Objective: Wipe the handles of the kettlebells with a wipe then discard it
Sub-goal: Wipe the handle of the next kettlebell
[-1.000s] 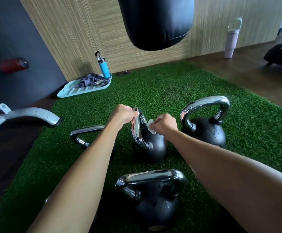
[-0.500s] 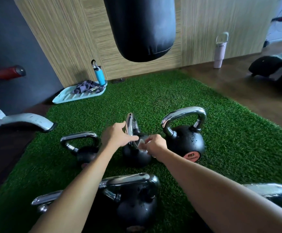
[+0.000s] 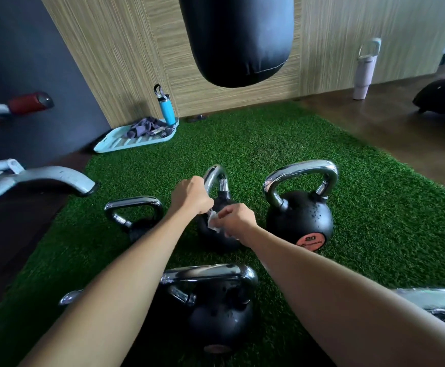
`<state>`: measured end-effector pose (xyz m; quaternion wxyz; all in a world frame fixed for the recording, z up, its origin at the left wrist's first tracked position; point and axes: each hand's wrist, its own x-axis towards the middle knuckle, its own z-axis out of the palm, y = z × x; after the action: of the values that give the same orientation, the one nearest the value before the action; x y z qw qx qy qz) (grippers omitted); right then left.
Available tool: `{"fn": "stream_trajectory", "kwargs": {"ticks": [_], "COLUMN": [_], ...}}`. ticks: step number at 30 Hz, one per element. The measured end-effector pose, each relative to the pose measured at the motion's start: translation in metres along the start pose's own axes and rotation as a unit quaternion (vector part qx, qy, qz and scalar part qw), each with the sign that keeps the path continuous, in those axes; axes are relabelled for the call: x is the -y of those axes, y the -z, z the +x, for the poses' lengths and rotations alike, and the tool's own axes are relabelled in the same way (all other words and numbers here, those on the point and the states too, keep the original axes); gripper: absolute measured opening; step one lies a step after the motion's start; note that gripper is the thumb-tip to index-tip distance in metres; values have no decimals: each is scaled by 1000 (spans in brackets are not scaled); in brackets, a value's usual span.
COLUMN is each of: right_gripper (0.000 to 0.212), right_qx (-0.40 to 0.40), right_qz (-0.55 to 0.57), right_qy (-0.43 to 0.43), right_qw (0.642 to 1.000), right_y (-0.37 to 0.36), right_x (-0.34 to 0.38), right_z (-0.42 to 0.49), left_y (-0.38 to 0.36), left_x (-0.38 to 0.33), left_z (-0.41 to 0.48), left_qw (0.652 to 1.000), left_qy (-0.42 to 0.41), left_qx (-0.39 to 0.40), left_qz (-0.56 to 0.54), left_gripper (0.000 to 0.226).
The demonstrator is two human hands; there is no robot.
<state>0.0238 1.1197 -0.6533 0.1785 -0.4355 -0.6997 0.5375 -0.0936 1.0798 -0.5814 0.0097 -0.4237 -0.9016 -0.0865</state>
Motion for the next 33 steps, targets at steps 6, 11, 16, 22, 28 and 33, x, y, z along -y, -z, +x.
{"fn": "stream_trajectory", "kwargs": {"ticks": [6, 11, 16, 22, 28, 33], "right_gripper": [20, 19, 20, 16, 17, 19], "right_qx": [-30, -59, -49, -51, -86, -122], "right_qz": [-56, -52, -66, -91, -142, -231], "right_qy": [9, 6, 2, 11, 34, 48], "right_qw": [998, 997, 997, 994, 986, 964], "right_y": [-3, -1, -3, -1, 26, 49], "right_x": [1, -5, -7, 3, 25, 41], "right_z": [2, 9, 9, 6, -15, -60], "left_y": [22, 17, 19, 19, 27, 51], "left_x": [51, 96, 94, 80, 71, 80], "left_z": [39, 53, 50, 32, -25, -69], "left_qw": [989, 987, 984, 977, 975, 951], "left_qy": [-125, -131, -152, -137, -183, -279], "left_qx": [77, 82, 47, -12, -121, -122], "left_qz": [22, 51, 76, 164, 36, -58], "left_gripper": [49, 85, 77, 69, 54, 18]}}
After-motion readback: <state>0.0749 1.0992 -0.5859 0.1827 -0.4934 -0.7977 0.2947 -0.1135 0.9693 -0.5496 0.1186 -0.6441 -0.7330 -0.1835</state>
